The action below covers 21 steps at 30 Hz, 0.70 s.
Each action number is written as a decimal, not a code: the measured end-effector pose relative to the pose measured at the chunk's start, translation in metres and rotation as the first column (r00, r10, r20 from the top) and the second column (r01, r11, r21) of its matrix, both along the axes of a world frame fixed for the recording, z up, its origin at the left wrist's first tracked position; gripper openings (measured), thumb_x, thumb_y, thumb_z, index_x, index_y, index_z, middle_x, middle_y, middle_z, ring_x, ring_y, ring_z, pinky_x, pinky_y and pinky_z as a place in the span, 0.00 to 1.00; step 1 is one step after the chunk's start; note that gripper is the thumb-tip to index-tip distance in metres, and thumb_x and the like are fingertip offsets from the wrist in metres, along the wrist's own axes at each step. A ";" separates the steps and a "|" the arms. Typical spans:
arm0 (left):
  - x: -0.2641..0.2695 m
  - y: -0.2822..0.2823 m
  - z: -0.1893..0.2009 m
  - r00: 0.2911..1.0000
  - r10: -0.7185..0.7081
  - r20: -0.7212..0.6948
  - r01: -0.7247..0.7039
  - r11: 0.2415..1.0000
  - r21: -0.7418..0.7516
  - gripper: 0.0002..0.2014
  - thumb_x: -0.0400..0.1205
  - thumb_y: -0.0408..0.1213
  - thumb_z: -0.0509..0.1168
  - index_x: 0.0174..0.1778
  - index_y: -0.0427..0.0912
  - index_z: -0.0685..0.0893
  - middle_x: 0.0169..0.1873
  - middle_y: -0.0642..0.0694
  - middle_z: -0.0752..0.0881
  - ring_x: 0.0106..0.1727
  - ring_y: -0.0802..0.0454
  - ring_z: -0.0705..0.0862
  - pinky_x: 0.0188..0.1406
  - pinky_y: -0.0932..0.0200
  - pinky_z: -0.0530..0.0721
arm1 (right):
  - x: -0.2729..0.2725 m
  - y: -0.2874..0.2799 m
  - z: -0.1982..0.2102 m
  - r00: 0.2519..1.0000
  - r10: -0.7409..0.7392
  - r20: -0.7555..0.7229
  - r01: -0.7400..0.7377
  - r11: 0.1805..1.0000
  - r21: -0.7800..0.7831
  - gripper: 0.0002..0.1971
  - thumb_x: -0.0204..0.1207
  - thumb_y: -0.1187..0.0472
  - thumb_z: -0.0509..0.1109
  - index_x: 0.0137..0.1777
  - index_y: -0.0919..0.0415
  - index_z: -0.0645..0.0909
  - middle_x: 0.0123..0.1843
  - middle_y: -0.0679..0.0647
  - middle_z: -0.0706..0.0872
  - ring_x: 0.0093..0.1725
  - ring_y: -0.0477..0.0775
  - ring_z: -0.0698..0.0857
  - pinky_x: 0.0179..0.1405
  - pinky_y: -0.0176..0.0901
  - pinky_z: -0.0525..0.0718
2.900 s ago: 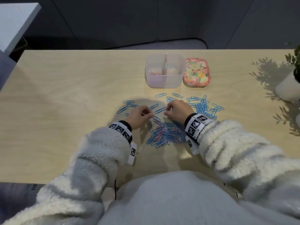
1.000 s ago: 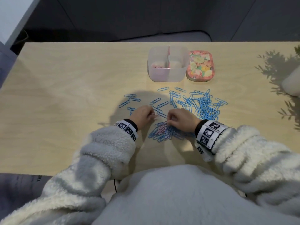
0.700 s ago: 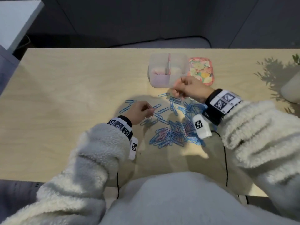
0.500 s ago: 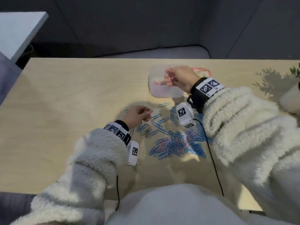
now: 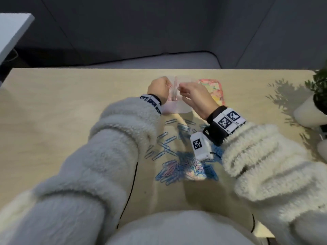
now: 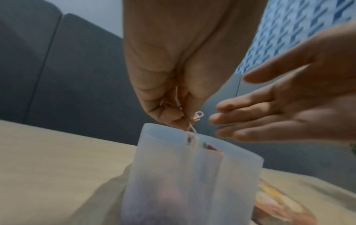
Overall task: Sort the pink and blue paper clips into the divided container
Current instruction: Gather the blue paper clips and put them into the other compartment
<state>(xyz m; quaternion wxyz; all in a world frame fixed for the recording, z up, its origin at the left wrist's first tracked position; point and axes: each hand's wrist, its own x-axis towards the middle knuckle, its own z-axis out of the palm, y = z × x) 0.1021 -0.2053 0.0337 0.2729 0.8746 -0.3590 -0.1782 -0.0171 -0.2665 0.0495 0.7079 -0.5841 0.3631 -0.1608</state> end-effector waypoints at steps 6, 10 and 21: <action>0.004 -0.016 -0.003 0.998 -0.060 -0.007 0.061 0.979 0.197 0.15 0.84 0.32 0.54 0.60 0.28 0.80 0.62 0.31 0.82 0.64 0.35 0.80 0.63 0.48 0.77 | -0.057 0.010 -0.017 0.993 -0.005 -0.118 -0.027 0.963 -0.270 0.12 0.77 0.73 0.62 0.57 0.69 0.82 0.48 0.55 0.82 0.38 0.40 0.77 0.35 0.19 0.74; 0.008 0.011 0.004 0.998 -0.049 -0.049 0.048 0.999 -0.025 0.16 0.82 0.29 0.54 0.62 0.37 0.81 0.63 0.39 0.83 0.64 0.40 0.80 0.68 0.51 0.78 | -0.077 0.018 -0.032 0.983 0.072 -0.171 -0.126 0.936 -0.328 0.10 0.77 0.74 0.62 0.54 0.72 0.82 0.41 0.50 0.84 0.31 0.29 0.80 0.37 0.18 0.75; -0.081 0.155 -0.051 0.907 -0.361 -0.216 0.405 0.890 0.211 0.05 0.76 0.37 0.69 0.47 0.43 0.84 0.40 0.50 0.81 0.44 0.51 0.81 0.45 0.58 0.79 | -0.113 0.082 -0.071 0.704 0.473 -0.530 -0.710 0.430 -0.558 0.06 0.69 0.65 0.73 0.45 0.60 0.88 0.44 0.58 0.85 0.48 0.56 0.81 0.49 0.38 0.73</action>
